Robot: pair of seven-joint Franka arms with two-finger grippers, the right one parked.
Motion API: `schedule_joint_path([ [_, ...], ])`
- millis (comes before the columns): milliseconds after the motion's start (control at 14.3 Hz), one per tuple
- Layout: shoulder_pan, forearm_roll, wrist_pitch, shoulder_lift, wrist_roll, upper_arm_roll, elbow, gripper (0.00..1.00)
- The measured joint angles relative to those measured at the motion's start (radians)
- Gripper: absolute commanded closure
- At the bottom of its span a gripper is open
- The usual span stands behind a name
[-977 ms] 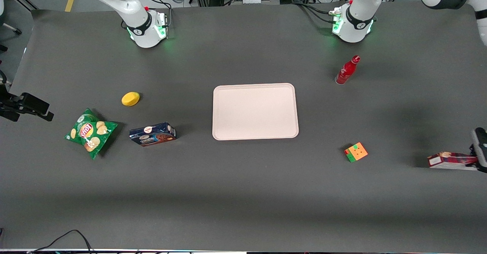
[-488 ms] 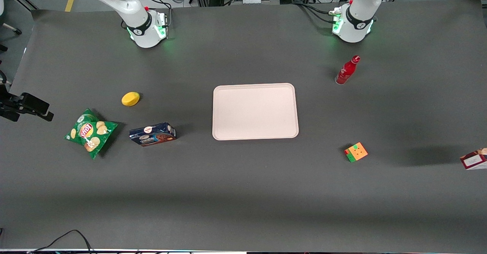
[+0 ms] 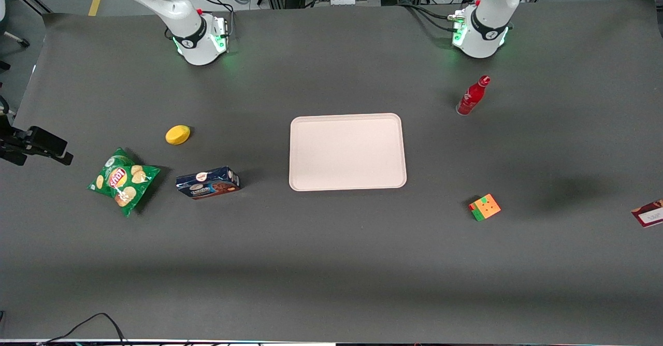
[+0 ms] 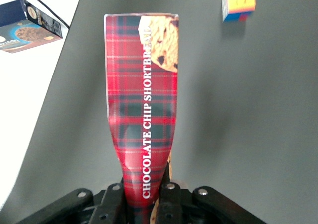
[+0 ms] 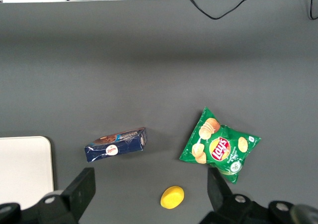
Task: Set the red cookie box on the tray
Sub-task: 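Lift the cookie box and carry it toward the white tray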
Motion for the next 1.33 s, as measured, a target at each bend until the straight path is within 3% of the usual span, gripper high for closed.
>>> schedule_joint_path([
  [419,-0.026,0.11,-0.064,-0.047,-0.56,-0.224,0.0,0.93],
  [698,-0.042,0.288,-0.118,-0.053,-1.096,-0.48,-0.001,0.9],
  [977,-0.065,0.313,-0.157,-0.05,-1.662,-0.693,-0.039,0.91],
  [1326,-0.073,0.313,-0.111,-0.028,-2.133,-0.839,-0.101,0.91],
])
